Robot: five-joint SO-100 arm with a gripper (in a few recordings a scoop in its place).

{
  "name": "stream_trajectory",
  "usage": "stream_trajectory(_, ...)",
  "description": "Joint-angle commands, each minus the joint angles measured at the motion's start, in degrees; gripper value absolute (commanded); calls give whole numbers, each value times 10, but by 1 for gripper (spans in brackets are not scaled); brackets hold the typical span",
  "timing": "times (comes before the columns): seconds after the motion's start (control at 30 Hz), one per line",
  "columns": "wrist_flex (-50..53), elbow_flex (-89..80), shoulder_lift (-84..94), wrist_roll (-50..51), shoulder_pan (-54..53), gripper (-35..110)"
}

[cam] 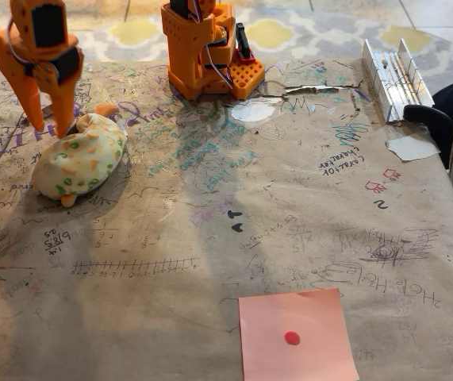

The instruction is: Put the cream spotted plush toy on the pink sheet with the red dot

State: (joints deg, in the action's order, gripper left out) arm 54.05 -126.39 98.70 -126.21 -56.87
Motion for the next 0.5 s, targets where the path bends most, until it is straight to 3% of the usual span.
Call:
stream_trajectory(0.0, 81, -7, 91, -105, -42, 57)
stream_trajectory(0.03, 106, -14, 99, -166, -67, 57)
stream_trajectory(0.07, 68, -62, 112, -206, -82, 57)
stream_trajectory(0.1, -68, -155, 123, -187, -76, 57)
stream_trajectory(0.13, -274, -263, 125, -143, -62, 67)
stream_trajectory(0.17, -294, -282, 136, -127, -51, 68)
stream_trajectory(0.2, -192, -237, 147, -109, -35, 58)
stream_trajectory(0.23, -155, -223, 156, -71, -10, 53)
stream_trajectory(0.3, -218, -258, 175, -10, 42, 52)
stream_trajectory(0.47, -256, -258, 175, 4, 97, 45)
